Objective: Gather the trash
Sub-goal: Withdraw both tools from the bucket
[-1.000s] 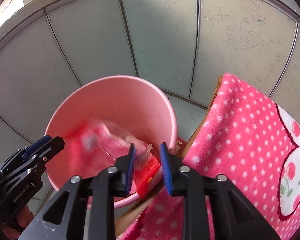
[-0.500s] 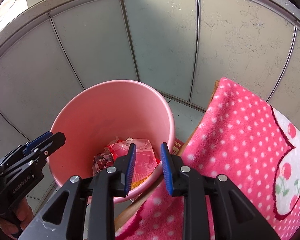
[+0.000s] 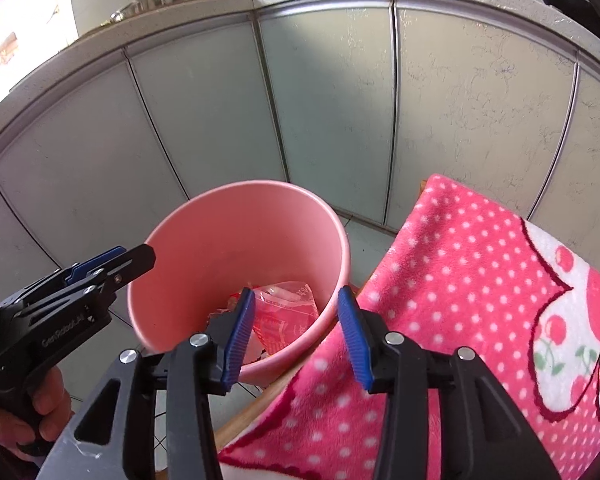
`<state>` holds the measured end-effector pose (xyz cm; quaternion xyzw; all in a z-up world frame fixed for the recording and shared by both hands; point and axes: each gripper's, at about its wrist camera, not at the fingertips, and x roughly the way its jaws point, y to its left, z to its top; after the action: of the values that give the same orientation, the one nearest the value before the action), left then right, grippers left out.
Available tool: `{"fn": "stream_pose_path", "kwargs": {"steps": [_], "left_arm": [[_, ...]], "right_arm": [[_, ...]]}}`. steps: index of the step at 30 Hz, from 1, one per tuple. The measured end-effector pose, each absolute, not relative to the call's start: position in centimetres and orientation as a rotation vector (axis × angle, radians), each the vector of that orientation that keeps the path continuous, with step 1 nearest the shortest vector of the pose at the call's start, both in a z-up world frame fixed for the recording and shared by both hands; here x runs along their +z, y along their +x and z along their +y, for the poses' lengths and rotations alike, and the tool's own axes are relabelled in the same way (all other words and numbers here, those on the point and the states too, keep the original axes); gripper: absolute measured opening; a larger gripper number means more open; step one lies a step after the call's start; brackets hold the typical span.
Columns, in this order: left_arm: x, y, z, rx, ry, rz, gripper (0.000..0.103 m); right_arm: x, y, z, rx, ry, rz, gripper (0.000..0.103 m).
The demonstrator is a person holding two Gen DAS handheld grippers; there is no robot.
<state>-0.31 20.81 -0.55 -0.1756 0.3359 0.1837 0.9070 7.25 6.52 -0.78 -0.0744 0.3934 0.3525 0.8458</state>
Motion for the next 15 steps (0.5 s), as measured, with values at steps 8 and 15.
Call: {"fn": "stream_pose_path", "kwargs": {"steps": [8, 15], "left_arm": [[0.6, -0.7, 19.5, 0.37, -0.333, 0.678, 0.054], [1.3, -1.3, 18.5, 0.369, -0.323, 0.664, 0.055]], "right_arm": [[0.3, 5.8, 5.6, 0.757, -0.17, 0.779, 0.043], [0.7, 4.8, 4.5, 0.758, -0.168, 0.757, 0.043]]}}
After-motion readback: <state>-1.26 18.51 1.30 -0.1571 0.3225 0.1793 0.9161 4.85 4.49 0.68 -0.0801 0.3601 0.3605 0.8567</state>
